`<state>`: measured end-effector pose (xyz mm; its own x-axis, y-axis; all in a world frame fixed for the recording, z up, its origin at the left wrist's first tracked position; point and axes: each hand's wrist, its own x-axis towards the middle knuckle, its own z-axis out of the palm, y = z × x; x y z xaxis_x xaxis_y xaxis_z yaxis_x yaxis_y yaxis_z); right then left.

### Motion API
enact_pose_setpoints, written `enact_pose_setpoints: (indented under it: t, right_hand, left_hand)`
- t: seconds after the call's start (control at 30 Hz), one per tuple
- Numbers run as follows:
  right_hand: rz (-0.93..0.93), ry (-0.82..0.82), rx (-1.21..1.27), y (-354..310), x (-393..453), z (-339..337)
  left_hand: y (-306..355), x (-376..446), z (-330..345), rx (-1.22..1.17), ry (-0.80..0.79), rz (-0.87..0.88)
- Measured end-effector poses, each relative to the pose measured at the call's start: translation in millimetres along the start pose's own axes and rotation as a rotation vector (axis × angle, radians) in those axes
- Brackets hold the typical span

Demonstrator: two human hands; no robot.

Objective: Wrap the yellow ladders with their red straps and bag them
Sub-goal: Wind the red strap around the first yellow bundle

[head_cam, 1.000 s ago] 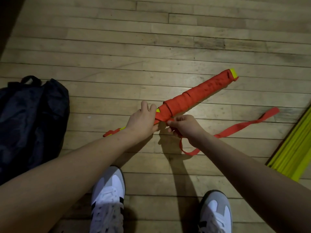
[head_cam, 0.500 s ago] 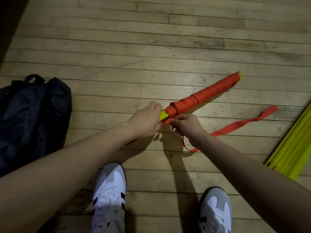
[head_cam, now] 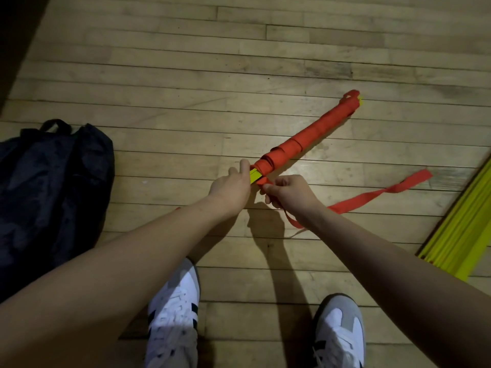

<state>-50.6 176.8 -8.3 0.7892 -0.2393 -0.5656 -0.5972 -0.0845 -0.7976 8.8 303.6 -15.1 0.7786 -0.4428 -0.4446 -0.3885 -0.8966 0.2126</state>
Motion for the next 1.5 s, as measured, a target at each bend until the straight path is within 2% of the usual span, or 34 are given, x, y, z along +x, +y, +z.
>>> enact_pose_setpoints:
  t: [0.27, 0.43, 0.63, 0.83, 1.07, 1.27, 1.5]
  right_hand:
    - [-0.011, 0.004, 0.087, -7.8, -1.0, -2.7]
    - [0.067, -0.012, 0.170, -0.5, -3.9, -5.3]
    - [0.080, -0.136, 0.065, 0.3, -10.5, -5.1]
    - [0.100, -0.121, 0.144, -2.6, -10.9, -2.2]
    - [0.118, -0.091, 0.187, 1.1, -17.2, -1.1]
    - [0.110, -0.035, 0.222, 1.1, -23.5, -3.6]
    - [0.079, 0.002, 0.204, 8.7, -22.8, -7.1]
  left_hand:
    - [-5.9, -1.9, -9.4, 0.138, -0.079, 0.045]
    - [-11.8, -6.7, -13.9, 0.119, -0.013, 0.124]
    - [-14.5, -8.0, -15.3, 0.099, 0.044, 0.018]
    - [-8.7, -7.0, -12.6, 0.276, 0.009, 0.077]
    - [-9.3, -14.5, -9.2, 0.459, 0.136, 0.076]
    - [-19.6, -26.8, -5.3, 0.384, 0.041, 0.233]
    - [-24.2, -18.1, -16.2, 0.192, -0.036, 0.199]
